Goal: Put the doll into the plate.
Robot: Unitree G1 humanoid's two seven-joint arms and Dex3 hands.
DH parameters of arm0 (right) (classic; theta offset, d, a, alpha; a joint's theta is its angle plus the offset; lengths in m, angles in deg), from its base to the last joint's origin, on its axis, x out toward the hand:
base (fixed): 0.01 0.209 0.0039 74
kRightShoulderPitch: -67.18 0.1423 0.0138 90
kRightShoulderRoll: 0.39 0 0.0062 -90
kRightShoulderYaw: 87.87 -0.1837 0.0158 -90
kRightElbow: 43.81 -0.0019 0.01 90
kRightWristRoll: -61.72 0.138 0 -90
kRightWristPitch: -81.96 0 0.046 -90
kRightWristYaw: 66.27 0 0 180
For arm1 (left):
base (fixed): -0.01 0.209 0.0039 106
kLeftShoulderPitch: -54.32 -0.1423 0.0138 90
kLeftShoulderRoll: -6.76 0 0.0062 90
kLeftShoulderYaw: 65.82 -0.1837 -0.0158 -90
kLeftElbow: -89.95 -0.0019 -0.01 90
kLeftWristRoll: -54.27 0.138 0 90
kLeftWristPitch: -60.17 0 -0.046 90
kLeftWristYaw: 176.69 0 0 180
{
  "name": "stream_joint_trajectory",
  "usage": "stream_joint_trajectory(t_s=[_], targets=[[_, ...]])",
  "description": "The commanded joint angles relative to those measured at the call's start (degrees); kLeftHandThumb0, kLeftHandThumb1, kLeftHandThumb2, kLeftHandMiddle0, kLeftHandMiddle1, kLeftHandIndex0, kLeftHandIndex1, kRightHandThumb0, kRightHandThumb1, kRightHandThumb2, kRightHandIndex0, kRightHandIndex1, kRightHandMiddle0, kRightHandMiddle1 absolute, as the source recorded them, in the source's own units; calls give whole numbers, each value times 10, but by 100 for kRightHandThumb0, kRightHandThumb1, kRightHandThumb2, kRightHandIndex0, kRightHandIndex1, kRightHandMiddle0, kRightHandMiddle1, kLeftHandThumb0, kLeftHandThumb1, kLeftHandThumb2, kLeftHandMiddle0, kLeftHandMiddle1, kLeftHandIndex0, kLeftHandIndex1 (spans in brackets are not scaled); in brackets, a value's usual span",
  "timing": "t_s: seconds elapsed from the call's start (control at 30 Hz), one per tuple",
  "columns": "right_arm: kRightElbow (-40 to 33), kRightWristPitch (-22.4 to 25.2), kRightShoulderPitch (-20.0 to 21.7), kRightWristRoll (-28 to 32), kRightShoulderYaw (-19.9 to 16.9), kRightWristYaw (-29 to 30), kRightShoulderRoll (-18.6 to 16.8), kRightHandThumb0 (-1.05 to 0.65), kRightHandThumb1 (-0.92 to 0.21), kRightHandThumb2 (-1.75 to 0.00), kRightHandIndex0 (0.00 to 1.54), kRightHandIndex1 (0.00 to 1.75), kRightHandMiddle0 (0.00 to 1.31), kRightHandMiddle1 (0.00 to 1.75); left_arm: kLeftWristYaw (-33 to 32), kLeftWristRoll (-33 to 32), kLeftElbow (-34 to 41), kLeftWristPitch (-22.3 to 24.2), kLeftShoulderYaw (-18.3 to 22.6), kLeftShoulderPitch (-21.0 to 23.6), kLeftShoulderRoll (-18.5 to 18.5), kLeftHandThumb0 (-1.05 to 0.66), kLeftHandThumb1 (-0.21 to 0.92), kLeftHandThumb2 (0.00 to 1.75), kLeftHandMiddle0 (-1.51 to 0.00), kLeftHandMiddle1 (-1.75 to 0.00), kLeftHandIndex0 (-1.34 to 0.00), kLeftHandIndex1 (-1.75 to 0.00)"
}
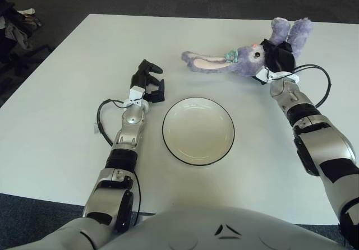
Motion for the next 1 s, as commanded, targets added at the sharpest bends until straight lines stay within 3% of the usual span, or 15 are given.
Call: stream_joint_trajectory(t_s=[0.0, 0.3, 0.6, 0.97], targets=[[-9, -5, -37, 33, -17, -37, -3, 55, -13, -154, 76, 175, 99, 175, -9, 7, -29, -6, -3, -40, 8, -1, 31, 134, -51, -175, -49, -175], [-107, -32, -67, 70, -49, -66, 8, 55, -13, -154, 76, 175, 102, 175, -5, 2, -36, -10, 0, -36, 9, -1, 31, 134, -51, -175, -49, -175], [-269, 4, -113, 84, -77, -100, 10, 56, -11, -156, 78, 175, 100, 175, 2, -4, -35, -8, -2, -34, 8, -1, 31, 134, -51, -175, -49, -175], [-346, 27, -129, 95, -99, -152, 16, 57, -10, -158, 79, 175, 98, 175, 3, -6, -45, -15, -4, -30, 11, -1, 31, 134, -51, -175, -49, -175]])
